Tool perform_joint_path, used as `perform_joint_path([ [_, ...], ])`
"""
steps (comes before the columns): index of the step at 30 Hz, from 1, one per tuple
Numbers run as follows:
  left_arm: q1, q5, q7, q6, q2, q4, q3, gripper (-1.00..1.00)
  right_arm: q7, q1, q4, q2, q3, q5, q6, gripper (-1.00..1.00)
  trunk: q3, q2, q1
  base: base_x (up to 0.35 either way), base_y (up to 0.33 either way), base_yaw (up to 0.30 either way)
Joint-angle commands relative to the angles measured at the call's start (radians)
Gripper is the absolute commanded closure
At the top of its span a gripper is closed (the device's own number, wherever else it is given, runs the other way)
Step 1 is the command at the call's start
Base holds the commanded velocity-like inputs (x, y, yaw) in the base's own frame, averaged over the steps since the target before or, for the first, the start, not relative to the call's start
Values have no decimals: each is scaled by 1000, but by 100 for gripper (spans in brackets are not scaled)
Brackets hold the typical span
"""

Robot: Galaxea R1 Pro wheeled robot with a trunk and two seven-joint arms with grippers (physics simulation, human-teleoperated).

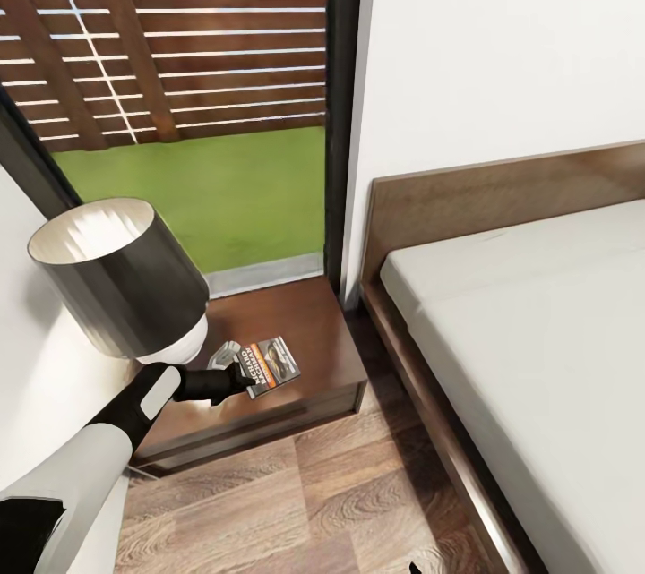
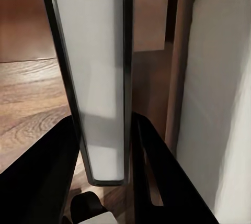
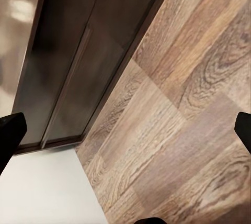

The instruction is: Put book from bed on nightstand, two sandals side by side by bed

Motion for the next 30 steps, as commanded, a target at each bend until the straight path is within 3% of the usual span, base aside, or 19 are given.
perform_joint_path([
  [1,-1,0,-5,1,1,0,-4,100,1,-1,1,-1,8,-8,-7,-100,-1,0,0,75,0,0],
  [15,-1,0,-5,1,1,0,-4,100,-1,-1,1,-1,8,-9,-7,-100,-1,0,0,101,0,0],
  [30,-1,0,-5,1,6,0,-4,100,1,-1,1,-1,7,-11,-7,-100,-3,0,0,14,0,0],
])
